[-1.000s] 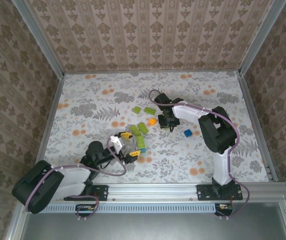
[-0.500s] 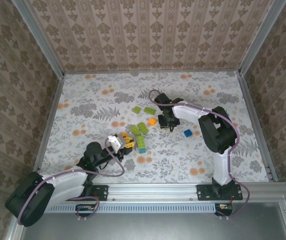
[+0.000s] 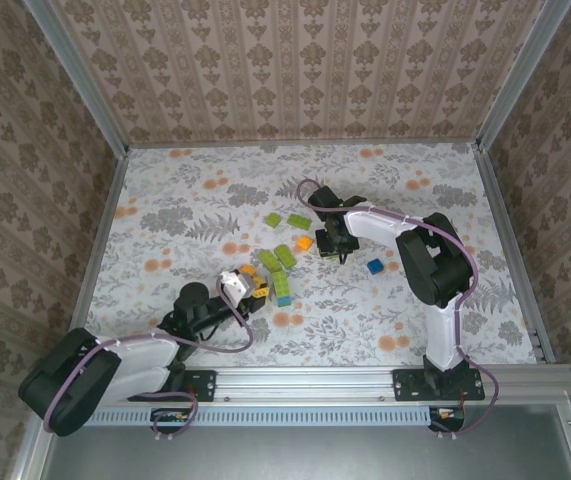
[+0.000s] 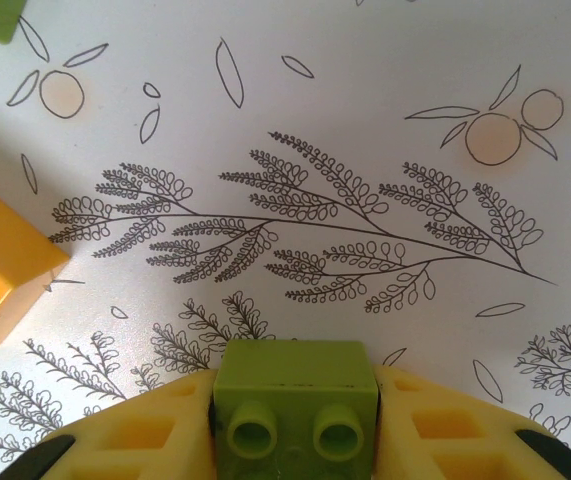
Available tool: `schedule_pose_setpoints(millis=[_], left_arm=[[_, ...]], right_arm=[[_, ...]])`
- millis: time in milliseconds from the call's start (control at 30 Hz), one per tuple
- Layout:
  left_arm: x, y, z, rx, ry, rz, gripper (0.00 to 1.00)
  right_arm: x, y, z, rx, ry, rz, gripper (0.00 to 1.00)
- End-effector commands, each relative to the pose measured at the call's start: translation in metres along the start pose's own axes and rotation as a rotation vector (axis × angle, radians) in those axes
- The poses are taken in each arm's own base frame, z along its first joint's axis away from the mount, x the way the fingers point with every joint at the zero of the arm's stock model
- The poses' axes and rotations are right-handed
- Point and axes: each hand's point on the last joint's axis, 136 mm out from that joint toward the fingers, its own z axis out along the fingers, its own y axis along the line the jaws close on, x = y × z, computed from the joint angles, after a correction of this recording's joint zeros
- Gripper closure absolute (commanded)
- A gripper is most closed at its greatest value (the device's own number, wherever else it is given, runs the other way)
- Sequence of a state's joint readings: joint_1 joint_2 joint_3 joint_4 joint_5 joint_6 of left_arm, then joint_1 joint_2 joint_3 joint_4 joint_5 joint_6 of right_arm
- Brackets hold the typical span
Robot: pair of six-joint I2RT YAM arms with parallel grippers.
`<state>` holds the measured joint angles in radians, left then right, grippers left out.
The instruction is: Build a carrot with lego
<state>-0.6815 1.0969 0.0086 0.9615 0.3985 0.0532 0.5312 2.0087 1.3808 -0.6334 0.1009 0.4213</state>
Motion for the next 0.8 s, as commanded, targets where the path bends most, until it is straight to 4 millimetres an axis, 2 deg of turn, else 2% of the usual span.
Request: schedule_pose_setpoints(millis=[0, 100, 767], left_arm=[[0.0033, -0.0138, -0.0023, 0.065, -0.009, 0.022, 0.79], [0.0038, -0.0143, -0.0018, 0.069, -0.008, 0.021, 0.72], [0.0026, -0.0136, 0.0002, 0.071, -0.008, 0.02, 0.45]], right_arm=[[0.0149, -0.0035, 0.0163, 0.029, 0.052, -0.018, 0.64], [0.0157, -0.0037, 0.0189, 0.033, 0.058, -0.02, 0.65], [0.0156, -0.0056, 0.0207, 0.048, 0.058, -0.025, 0.65]])
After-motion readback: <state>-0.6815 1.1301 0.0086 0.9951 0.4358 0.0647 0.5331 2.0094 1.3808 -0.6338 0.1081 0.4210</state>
